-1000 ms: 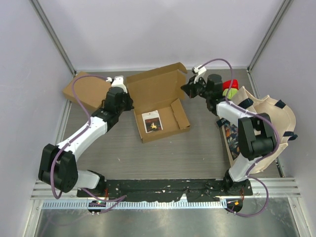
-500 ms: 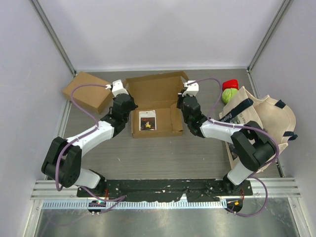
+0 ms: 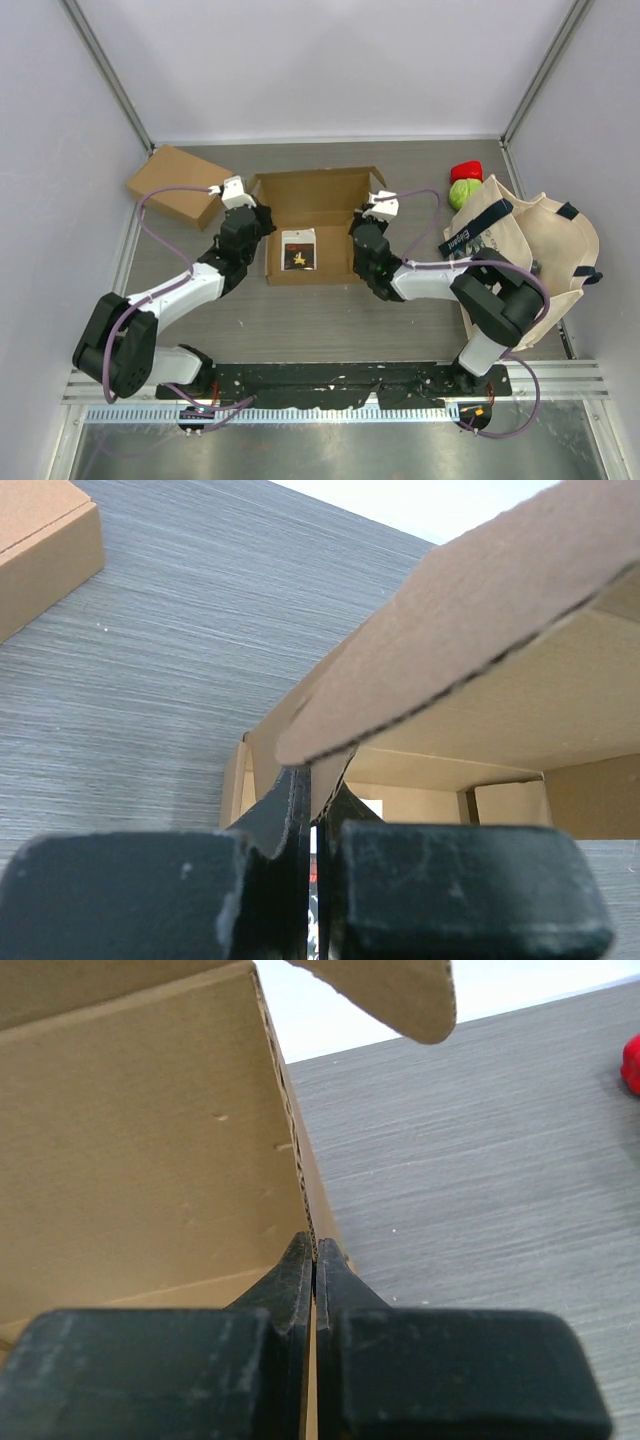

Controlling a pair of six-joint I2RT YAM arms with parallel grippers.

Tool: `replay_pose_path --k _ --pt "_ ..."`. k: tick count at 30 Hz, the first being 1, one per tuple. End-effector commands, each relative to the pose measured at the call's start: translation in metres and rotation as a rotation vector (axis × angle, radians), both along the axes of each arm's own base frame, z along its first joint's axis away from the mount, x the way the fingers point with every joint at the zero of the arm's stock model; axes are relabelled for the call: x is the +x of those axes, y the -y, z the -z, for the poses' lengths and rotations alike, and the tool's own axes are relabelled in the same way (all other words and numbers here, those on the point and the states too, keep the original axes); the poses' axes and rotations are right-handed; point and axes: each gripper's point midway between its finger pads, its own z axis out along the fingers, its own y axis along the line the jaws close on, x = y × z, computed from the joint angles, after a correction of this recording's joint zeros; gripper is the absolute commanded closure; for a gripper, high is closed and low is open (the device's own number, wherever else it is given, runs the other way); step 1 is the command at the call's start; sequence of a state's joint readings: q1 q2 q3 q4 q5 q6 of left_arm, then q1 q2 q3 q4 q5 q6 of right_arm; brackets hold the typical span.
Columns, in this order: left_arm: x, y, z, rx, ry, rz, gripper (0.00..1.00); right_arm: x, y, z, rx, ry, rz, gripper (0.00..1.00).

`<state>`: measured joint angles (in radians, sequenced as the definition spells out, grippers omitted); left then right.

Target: Fold the paper box

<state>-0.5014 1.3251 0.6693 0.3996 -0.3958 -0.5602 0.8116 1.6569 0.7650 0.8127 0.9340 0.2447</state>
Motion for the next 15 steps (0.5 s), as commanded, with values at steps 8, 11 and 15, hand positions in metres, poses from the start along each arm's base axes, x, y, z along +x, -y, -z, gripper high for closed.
replay_pose_path --k 8,11,15 --pt "-0.033 0.001 0.028 -0.055 0.008 0.081 1.0 -0.054 0.01 0.045 -0.046 0.06 -0.127 0.79" --pt "-0.036 -0.003 0.035 -0.047 -0.002 0.069 1.0 -0.084 0.006 0.059 -0.094 -0.03 -0.193 0.52" --pt "-0.037 -0.004 0.041 -0.038 -0.014 0.07 1.0 -0.117 0.017 0.083 -0.097 -0.312 -0.198 0.37"
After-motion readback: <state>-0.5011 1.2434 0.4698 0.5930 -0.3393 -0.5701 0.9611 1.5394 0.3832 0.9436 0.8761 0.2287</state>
